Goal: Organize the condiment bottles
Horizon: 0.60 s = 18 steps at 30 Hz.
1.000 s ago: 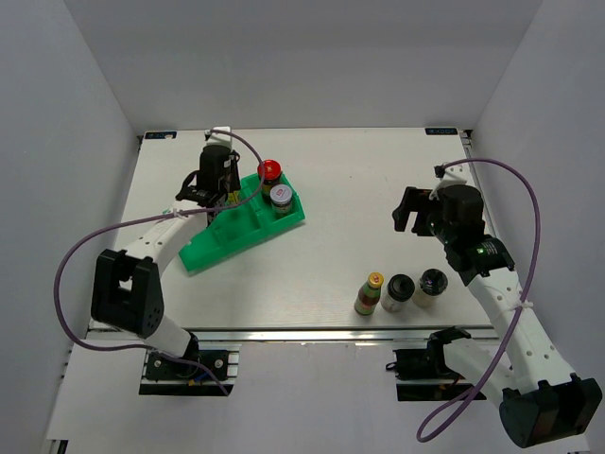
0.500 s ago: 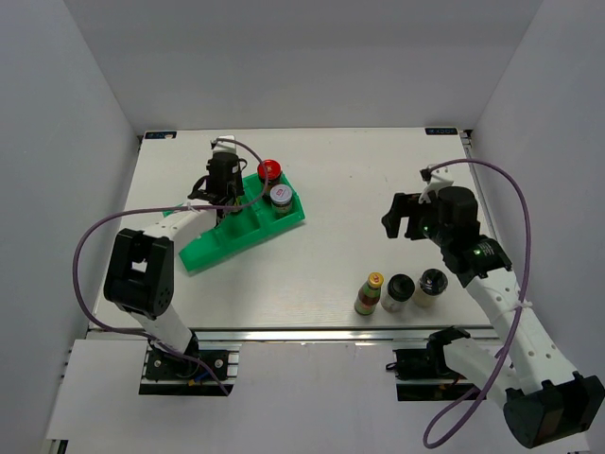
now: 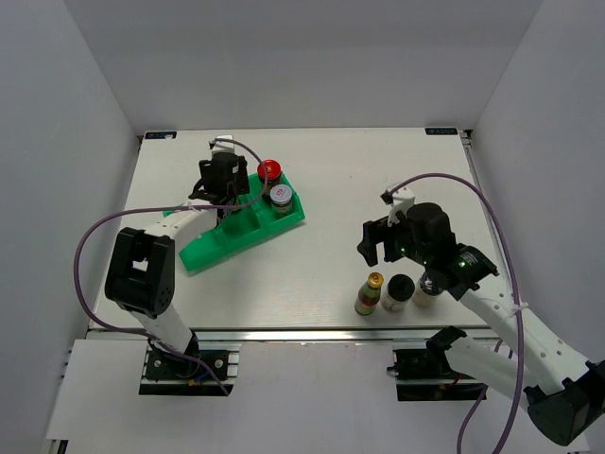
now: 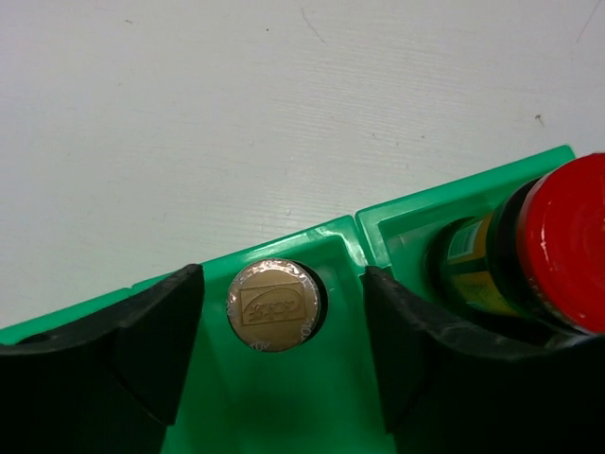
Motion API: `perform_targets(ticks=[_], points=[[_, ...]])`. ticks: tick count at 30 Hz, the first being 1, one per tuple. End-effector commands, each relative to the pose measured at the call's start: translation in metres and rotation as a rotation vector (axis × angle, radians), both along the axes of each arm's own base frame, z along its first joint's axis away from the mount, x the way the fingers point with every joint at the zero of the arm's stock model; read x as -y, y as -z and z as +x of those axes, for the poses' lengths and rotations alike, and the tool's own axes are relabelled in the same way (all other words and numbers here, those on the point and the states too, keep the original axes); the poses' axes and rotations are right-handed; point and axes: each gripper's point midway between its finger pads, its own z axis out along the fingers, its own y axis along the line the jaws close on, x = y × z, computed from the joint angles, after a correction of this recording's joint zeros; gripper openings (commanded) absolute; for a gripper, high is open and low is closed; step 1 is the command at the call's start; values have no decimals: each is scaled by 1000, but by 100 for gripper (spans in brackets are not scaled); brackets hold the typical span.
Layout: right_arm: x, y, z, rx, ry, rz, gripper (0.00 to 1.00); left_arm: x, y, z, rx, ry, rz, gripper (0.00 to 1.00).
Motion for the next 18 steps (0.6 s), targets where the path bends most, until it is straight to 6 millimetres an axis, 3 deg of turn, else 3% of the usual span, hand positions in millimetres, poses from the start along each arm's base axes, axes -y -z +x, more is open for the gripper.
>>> perform_targets(ticks=[1,4,9,13,18], points=[[-2,-9,-5,44,-23,-40,89,-3,-23,1,51,-11,-20,79],[-5,-12,-7,48,-26,-55,89,-3,-32,-1,65,-13,-24,98],[-12,-4,-21,-2,-67,-90,89,0,-54,-9,66,13,-46,98],[-25,12,-39,-62,-141,-121,89,13,-89,-21,90,74,-124,98],[-41,19,-59,-88,-238,-143,89,44,-129,-58,141,262,-281,98]])
